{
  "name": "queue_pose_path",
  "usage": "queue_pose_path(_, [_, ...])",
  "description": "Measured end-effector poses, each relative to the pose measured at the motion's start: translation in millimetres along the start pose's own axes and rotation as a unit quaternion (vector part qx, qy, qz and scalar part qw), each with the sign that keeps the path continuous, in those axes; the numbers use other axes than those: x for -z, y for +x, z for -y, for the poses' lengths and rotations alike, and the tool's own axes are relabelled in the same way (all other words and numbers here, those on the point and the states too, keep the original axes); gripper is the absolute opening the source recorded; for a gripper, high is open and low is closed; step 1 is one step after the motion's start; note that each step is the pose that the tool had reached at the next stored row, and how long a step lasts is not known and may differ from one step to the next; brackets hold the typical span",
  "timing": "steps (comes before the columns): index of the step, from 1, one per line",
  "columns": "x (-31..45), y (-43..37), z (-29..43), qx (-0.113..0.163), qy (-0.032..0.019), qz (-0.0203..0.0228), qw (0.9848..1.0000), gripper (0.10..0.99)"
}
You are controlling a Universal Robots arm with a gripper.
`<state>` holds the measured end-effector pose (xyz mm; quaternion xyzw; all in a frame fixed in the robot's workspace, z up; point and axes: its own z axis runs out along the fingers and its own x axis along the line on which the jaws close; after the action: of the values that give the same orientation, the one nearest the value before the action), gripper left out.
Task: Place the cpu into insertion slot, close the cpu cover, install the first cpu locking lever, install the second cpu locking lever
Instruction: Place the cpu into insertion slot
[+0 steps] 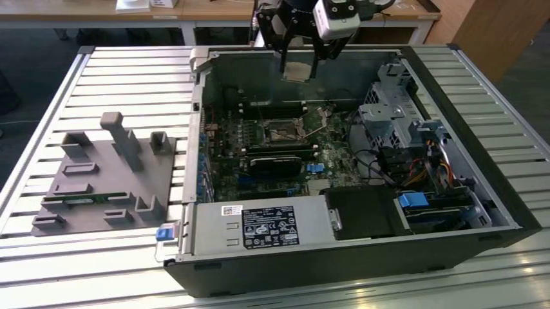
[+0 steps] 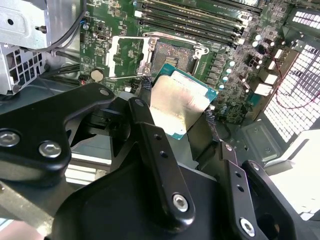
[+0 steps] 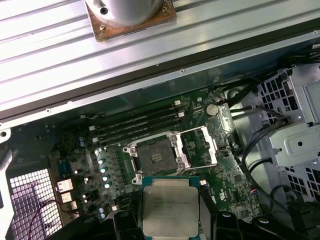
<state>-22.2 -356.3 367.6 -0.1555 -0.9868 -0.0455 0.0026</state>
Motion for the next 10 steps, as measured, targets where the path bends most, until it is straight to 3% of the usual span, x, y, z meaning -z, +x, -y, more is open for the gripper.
queue_pose_path(10, [0.0, 0.0, 0.0, -0.005, -0.0001, 0.0005, 1.0, 0.537])
